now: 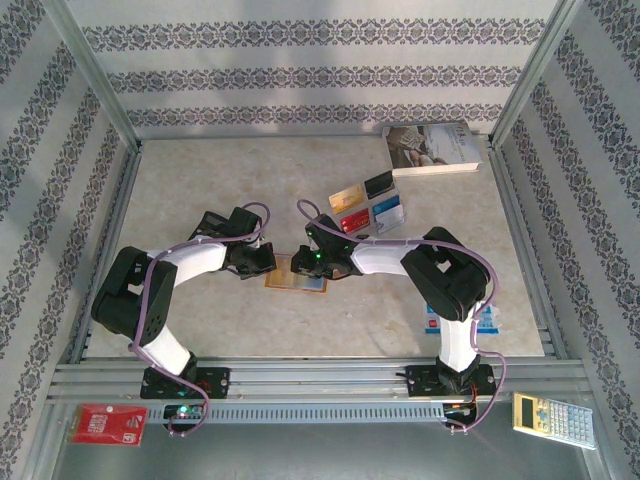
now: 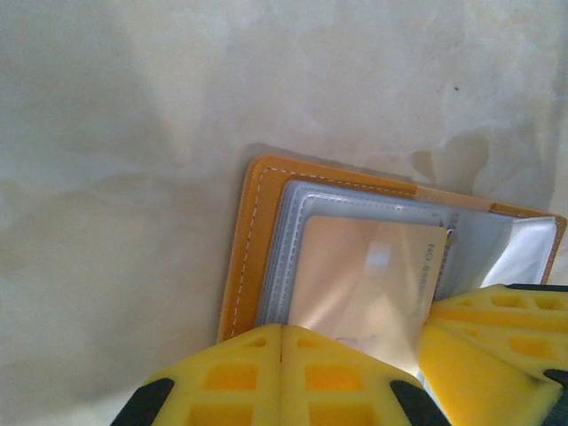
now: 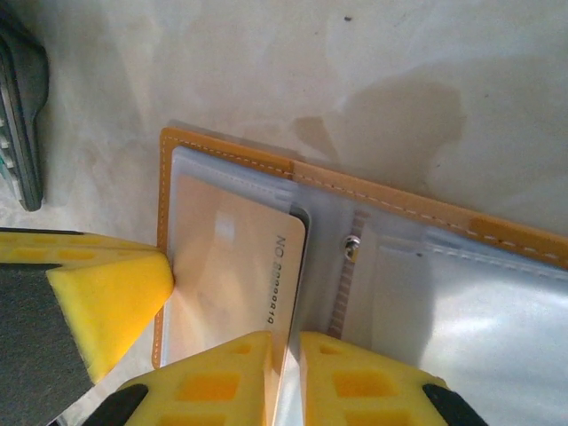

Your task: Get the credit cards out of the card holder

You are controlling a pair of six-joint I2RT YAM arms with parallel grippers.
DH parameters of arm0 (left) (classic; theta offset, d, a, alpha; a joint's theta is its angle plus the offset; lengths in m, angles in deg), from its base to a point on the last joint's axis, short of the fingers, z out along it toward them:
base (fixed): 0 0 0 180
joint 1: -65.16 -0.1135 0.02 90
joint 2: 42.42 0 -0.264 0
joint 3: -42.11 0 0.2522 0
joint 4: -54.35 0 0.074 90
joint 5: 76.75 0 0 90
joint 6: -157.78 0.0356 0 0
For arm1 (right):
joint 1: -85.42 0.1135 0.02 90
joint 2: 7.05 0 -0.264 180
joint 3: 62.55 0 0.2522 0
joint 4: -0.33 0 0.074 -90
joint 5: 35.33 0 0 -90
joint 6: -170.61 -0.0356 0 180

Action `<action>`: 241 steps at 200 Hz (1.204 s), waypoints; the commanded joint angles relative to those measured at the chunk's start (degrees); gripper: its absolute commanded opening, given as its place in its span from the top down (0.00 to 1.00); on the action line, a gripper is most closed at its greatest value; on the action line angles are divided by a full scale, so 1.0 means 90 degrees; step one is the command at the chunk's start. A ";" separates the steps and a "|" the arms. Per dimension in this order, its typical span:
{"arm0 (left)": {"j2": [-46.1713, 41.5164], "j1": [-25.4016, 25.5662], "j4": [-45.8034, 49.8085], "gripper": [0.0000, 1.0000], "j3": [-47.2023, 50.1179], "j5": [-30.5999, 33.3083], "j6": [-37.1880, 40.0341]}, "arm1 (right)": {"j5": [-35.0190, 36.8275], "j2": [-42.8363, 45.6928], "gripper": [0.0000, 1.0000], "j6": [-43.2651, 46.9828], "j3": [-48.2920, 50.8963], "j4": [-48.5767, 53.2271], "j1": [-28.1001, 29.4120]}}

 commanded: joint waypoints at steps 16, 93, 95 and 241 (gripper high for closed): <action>0.0237 0.0077 0.0445 0.98 0.0068 0.0083 0.0155 | -0.0232 -0.0240 0.83 0.0061 -0.0214 -0.0071 0.0006; 0.0452 0.0080 0.0481 0.98 -0.0001 -0.0476 0.0356 | -0.0354 -0.0261 0.84 0.0120 -0.0310 -0.0101 0.0001; 0.0452 0.0077 0.0488 0.98 0.0005 -0.0475 0.0356 | -0.0349 -0.0250 0.85 0.0119 -0.0303 -0.0101 -0.0001; -0.0168 0.0078 0.0833 0.90 -0.0361 0.0095 0.0345 | 0.0217 0.0542 0.95 -0.0089 0.0518 -0.0021 -0.0237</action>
